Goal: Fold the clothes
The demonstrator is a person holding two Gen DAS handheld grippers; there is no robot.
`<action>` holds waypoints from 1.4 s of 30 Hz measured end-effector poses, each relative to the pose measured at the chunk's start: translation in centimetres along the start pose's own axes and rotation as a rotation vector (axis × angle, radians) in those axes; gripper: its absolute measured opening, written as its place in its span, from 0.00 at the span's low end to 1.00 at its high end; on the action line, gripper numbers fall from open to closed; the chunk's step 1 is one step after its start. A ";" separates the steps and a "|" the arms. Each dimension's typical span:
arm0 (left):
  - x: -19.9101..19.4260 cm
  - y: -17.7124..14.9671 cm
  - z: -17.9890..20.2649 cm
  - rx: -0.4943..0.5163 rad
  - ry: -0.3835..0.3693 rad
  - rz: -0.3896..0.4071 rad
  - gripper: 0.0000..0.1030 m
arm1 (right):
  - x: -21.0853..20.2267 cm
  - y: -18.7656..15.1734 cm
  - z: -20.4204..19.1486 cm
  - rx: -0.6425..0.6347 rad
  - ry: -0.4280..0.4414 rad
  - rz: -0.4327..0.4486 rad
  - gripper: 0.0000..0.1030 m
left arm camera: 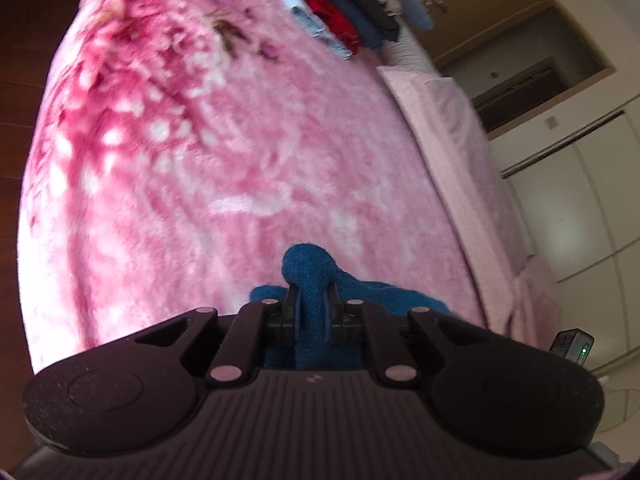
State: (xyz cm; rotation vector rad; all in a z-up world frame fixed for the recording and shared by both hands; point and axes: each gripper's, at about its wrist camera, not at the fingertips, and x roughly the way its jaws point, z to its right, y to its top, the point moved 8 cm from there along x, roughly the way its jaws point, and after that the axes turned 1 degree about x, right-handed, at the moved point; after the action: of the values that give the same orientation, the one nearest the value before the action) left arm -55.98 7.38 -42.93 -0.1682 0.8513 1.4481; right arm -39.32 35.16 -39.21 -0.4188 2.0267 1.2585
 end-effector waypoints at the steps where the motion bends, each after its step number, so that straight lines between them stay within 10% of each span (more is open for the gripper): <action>1: 0.1 -0.1 0.0 -0.001 0.015 -0.003 0.11 | 1.0 -0.7 -0.2 -0.014 -0.012 -0.043 0.03; 5: -0.8 0.1 1.3 0.046 0.065 -0.011 0.16 | 0.0 0.0 0.2 0.053 0.004 -0.054 0.06; 9: -3.1 0.7 3.2 0.102 0.085 0.019 0.29 | -3.0 1.2 0.1 0.044 0.012 -0.025 0.53; 18: -1.5 1.1 5.5 0.250 0.083 -0.011 0.52 | -2.4 0.7 -1.1 -0.030 0.070 -0.057 0.53; 19: -0.6 1.0 4.8 0.250 0.117 -0.028 0.48 | -2.0 0.4 -1.3 -0.033 0.073 -0.069 0.52; 21: 0.3 0.9 3.9 0.226 0.107 -0.042 0.26 | -1.4 -0.2 -1.6 -0.040 0.092 -0.082 0.06; 22: 0.4 0.9 3.6 0.209 0.095 -0.044 0.07 | -1.6 -0.1 -1.7 -0.045 0.091 -0.064 0.05; 24: 0.0 1.2 3.3 0.170 0.070 -0.027 0.06 | -2.3 0.1 -1.9 -0.086 0.085 -0.019 0.03; 29: -1.5 1.4 2.3 0.112 0.092 0.051 0.05 | -4.3 1.3 -1.1 -0.075 -0.007 0.139 0.03; 36: -0.4 0.6 2.9 0.212 0.239 0.000 0.26 | -0.9 -0.2 -1.0 -0.089 -0.085 -0.034 0.05; 39: -2.1 0.5 3.9 0.243 0.280 0.010 0.29 | -2.5 0.1 -0.8 -0.050 -0.112 -0.042 0.36; 42: -5.1 -1.1 6.5 0.290 0.258 0.026 0.29 | -6.8 0.0 -1.0 -0.047 -0.163 0.028 0.41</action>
State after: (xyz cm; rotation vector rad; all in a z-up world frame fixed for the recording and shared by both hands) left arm -51.83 6.92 -35.70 -0.1264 1.2674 1.3265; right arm -34.98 33.64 -34.16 -0.3002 1.8749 1.3156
